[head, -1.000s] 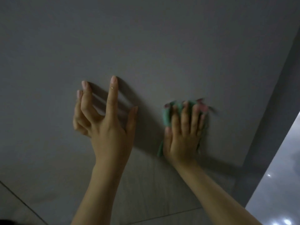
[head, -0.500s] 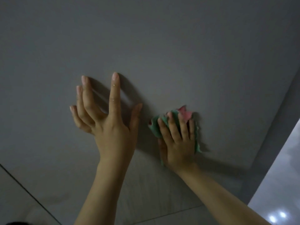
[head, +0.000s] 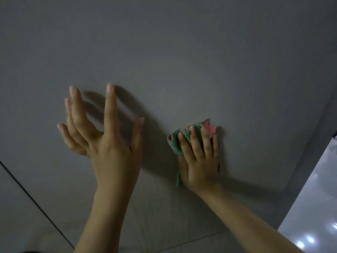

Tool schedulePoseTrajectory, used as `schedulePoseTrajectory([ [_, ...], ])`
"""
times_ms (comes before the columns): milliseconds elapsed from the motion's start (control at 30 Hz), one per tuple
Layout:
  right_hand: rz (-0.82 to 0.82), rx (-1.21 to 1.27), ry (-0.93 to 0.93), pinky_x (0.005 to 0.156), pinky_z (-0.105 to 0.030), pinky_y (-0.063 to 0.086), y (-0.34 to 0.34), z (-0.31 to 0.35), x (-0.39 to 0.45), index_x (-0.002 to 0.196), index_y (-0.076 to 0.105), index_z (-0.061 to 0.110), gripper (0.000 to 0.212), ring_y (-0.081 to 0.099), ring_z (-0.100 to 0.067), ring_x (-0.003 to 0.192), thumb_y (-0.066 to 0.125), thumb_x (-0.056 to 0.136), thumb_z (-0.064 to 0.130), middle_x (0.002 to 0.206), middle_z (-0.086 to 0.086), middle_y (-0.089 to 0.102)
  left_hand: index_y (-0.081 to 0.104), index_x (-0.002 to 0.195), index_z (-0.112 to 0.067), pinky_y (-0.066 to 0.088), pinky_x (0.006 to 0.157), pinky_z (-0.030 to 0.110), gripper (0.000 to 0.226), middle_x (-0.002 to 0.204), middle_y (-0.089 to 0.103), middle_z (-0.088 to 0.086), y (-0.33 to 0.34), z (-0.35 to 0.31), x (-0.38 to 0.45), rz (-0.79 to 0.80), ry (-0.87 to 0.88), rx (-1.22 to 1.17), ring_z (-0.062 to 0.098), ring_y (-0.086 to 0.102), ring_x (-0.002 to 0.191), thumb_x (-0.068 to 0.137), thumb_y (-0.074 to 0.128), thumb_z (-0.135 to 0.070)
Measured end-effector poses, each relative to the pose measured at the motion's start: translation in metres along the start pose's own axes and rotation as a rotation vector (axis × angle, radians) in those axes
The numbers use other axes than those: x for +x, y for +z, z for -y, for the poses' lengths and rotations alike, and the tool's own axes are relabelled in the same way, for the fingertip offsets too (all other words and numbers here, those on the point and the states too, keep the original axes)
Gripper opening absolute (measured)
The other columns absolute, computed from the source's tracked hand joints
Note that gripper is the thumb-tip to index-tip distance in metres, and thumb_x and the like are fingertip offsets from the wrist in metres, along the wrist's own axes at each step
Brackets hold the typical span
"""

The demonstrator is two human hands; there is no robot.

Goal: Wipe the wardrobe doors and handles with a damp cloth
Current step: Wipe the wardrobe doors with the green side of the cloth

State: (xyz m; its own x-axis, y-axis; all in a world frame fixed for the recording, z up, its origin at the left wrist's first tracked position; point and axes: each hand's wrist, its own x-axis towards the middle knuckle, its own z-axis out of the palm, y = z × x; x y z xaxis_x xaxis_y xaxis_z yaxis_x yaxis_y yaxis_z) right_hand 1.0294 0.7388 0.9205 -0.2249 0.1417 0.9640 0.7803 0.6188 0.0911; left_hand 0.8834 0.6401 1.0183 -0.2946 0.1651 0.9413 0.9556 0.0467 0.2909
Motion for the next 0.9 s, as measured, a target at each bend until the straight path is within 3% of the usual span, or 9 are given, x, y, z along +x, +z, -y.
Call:
schedulePoseTrajectory([
  [100,0.002,0.000,-0.007,0.119,-0.044,0.004,-0.005,-0.007,0.006,0.152,0.011,0.029,0.053,0.003,-0.018,0.147,0.025,0.102,0.036,0.160,0.008,0.001,0.037,0.147,-0.021,-0.010,0.114,0.039,0.061,0.152,0.011,0.023,-0.008,0.016,0.000,0.005,-0.036,0.003,0.037,0.004,0.142,0.093,0.054,-0.046],
  [233,-0.084,0.050,0.271,0.118,-0.050,0.006,-0.001,0.028,0.037,0.149,0.026,0.017,0.050,0.004,-0.025,0.147,0.023,0.101,0.033,0.154,-0.009,0.021,0.033,0.149,-0.022,-0.008,0.114,0.045,0.066,0.153,0.006,0.019,-0.013,0.034,-0.003,0.034,-0.060,-0.003,0.036,0.002,0.143,0.092,0.057,-0.046],
  [367,-0.041,0.025,0.044,0.118,-0.047,0.004,0.010,0.048,0.022,0.153,0.010,0.026,0.054,0.002,-0.021,0.147,0.025,0.102,0.035,0.161,0.006,0.001,0.030,0.149,-0.024,-0.002,0.115,0.050,0.067,0.153,0.005,0.018,-0.012,0.043,-0.003,0.067,-0.038,-0.009,0.034,0.002,0.144,0.091,0.055,-0.048],
  [500,0.012,-0.015,-0.116,0.119,-0.043,0.004,0.005,0.024,0.009,0.152,0.011,0.030,0.053,0.004,-0.016,0.147,0.025,0.102,0.036,0.160,0.010,-0.001,0.030,0.148,-0.028,0.002,0.114,0.050,0.068,0.154,0.008,0.017,-0.014,0.046,-0.002,0.081,-0.035,0.008,0.029,0.003,0.144,0.090,0.056,-0.052],
  [700,-0.086,0.035,0.274,0.118,-0.048,0.003,0.009,0.070,0.034,0.149,0.019,0.024,0.048,0.008,-0.030,0.145,0.023,0.102,0.033,0.156,-0.008,0.014,0.039,0.146,-0.022,0.012,0.113,0.053,0.062,0.154,0.017,0.021,-0.026,0.060,-0.004,0.105,0.041,-0.035,0.029,0.009,0.144,0.091,0.059,-0.043],
  [800,-0.030,0.016,0.072,0.119,-0.046,0.003,0.021,0.094,0.014,0.152,0.011,0.027,0.053,0.004,-0.023,0.148,0.026,0.102,0.034,0.161,0.005,0.001,0.041,0.145,-0.020,0.008,0.115,0.053,0.061,0.153,0.018,0.023,-0.032,0.071,-0.005,0.093,0.036,-0.057,0.030,0.009,0.145,0.091,0.061,-0.039],
  [900,0.050,0.005,-0.109,0.119,-0.042,0.004,0.019,0.082,-0.003,0.151,0.015,0.031,0.050,0.010,-0.019,0.147,0.025,0.102,0.036,0.160,0.009,0.001,0.039,0.145,-0.019,0.004,0.116,0.052,0.060,0.155,0.015,0.022,-0.041,0.090,-0.006,0.091,0.004,-0.056,0.031,0.008,0.146,0.091,0.057,-0.039],
])
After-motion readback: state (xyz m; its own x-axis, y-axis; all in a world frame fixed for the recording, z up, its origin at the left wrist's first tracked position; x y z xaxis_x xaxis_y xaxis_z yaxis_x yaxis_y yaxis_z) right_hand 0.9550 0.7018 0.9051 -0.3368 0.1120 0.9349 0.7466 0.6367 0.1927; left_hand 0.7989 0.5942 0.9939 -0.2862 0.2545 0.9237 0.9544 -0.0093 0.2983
